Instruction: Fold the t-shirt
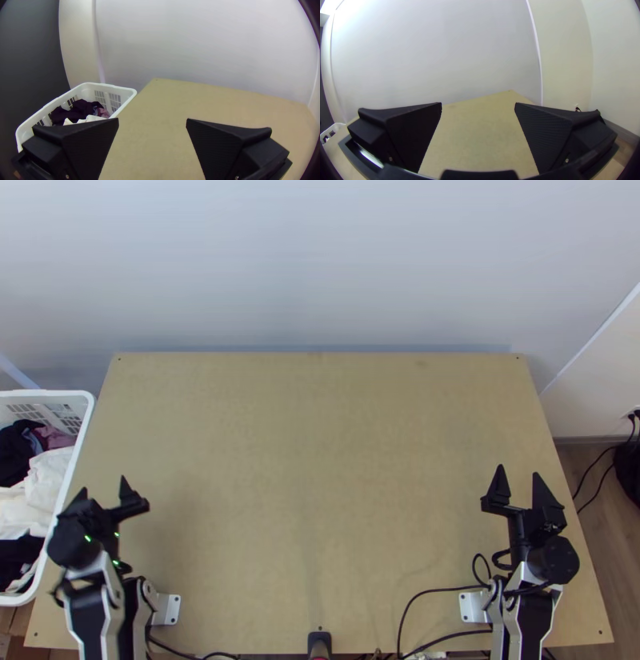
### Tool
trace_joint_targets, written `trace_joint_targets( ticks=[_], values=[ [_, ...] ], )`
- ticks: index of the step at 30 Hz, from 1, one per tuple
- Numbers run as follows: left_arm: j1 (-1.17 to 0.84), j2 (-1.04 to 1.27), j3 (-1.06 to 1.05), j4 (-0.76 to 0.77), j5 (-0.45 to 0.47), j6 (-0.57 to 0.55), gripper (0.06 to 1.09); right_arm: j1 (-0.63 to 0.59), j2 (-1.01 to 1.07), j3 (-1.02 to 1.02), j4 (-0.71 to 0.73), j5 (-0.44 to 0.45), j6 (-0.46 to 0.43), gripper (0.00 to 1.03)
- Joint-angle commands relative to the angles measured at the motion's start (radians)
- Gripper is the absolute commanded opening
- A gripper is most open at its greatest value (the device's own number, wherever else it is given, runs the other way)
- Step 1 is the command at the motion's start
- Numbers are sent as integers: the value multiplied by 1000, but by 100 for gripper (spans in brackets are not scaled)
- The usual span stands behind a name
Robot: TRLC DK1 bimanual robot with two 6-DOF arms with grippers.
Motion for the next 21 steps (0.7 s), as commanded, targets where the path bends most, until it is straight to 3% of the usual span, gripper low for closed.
trace_joint_targets(
  ticks=[1, 3, 7, 21],
  values=[
    [40, 190, 193, -58, 24, -64, 104, 3, -3, -9, -9, 9, 8, 99],
    [124, 315, 301, -112, 97, -81, 104, 5, -3, -9, -9, 9, 8, 99],
    [365, 535, 488, -205, 366, -97, 104, 3, -3, -9, -9, 9, 8, 99],
    [582, 1085, 713, -290, 439, 8, 104, 5, -5, -9, -9, 9, 8, 99]
  ],
)
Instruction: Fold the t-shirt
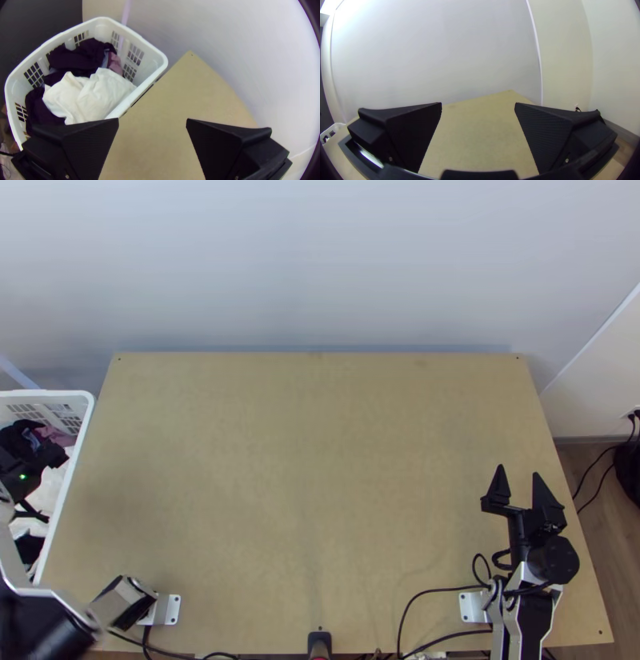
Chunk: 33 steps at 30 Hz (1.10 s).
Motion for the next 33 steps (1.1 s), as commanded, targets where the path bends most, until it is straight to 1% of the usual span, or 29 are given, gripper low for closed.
trace_joint_targets(
  ticks=[1, 5, 14, 21, 25, 31, 33],
  values=[
    [44, 111, 33, -19, 16, 58, 104, 3, -3, -7, -9, 9, 8, 99],
    [87, 228, 57, 3, 18, 109, 104, 5, -5, -9, -9, 9, 8, 99],
    [157, 518, 220, 104, 16, 153, 104, 3, -3, -9, -9, 9, 8, 99],
    [199, 719, 364, 104, 4, 172, 104, 3, -3, -7, -9, 9, 8, 99],
    [206, 797, 400, 112, -11, 192, 104, 3, -3, -9, -9, 9, 8, 99],
    [205, 909, 412, 190, -21, 218, 104, 3, -3, -9, -9, 9, 8, 99],
    [203, 940, 410, 216, -21, 221, 102, 5, -3, -9, -9, 9, 8, 99]
  ],
)
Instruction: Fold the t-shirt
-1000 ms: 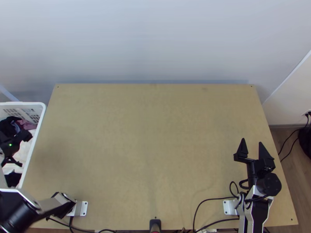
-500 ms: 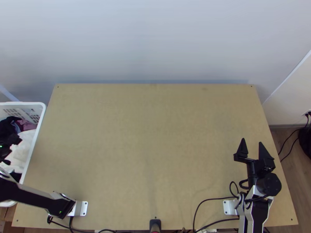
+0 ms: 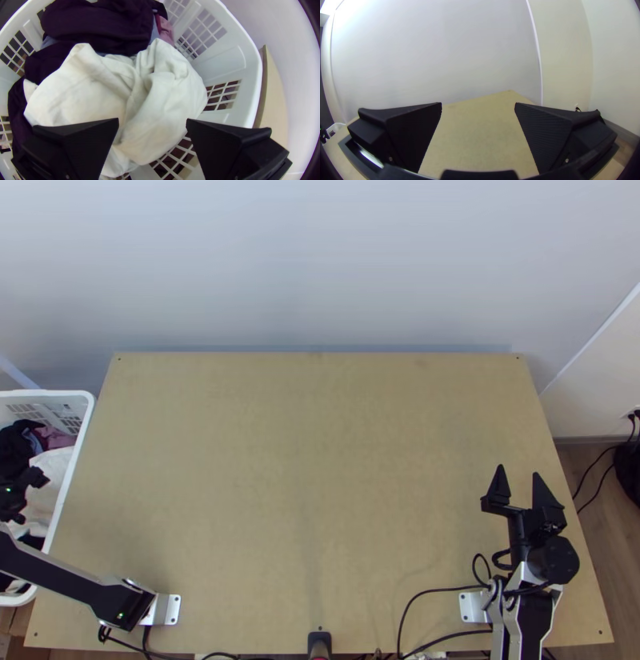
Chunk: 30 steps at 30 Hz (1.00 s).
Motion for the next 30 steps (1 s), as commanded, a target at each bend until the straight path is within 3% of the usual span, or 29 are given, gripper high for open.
trace_joint_targets(
  ticks=[1, 4, 15, 30],
  values=[
    [-1, 61, 12, 35, -2, 27, 89, 3, -5, -9, -9, 9, 8, 99],
    [0, 53, -13, 141, -1, 20, 9, 3, -3, -7, -9, 9, 8, 99],
    [-20, -280, 23, 132, 90, -53, 9, 5, -3, -9, -9, 9, 8, 99],
    [-167, -745, 132, 132, 91, -277, 9, 3, -3, -9, -9, 9, 8, 99]
  ],
)
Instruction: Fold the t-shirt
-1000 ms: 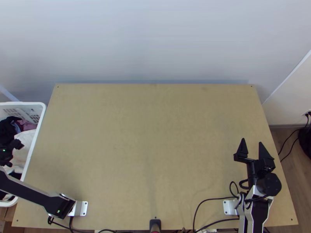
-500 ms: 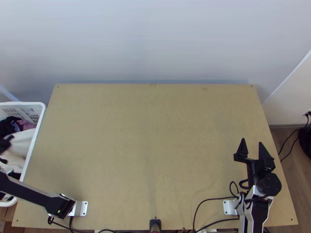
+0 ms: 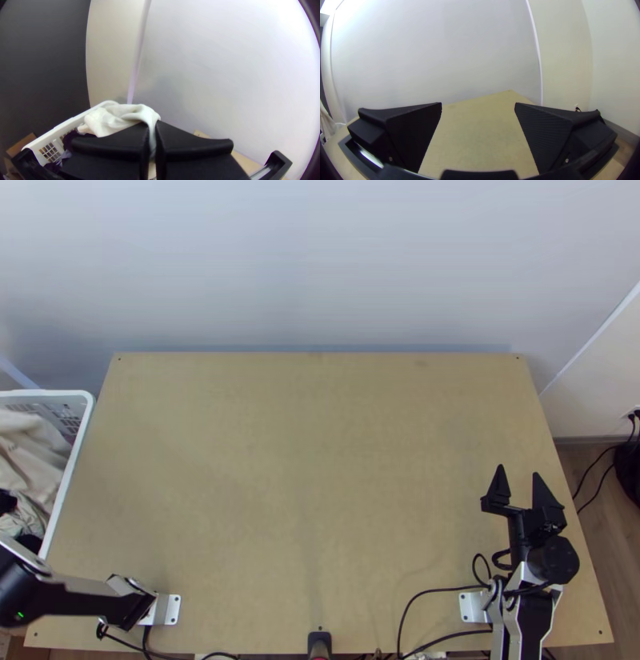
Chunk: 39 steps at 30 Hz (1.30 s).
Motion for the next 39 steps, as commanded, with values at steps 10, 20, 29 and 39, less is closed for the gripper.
trace_joint_targets(
  ticks=[10, 20, 29, 39],
  values=[
    [-392, -269, 71, -45, -66, -59, 9, 3, -3, -9, -11, 9, 8, 99],
    [-982, -338, -24, -171, -317, -3, 9, 3, -3, -9, -9, 9, 8, 99],
    [-1502, -326, -233, -160, -511, -46, 9, 3, -5, -9, -9, 9, 8, 99],
    [-1843, -39, -209, -51, -586, -214, 9, 3, -3, -7, -9, 9, 8, 99]
  ],
)
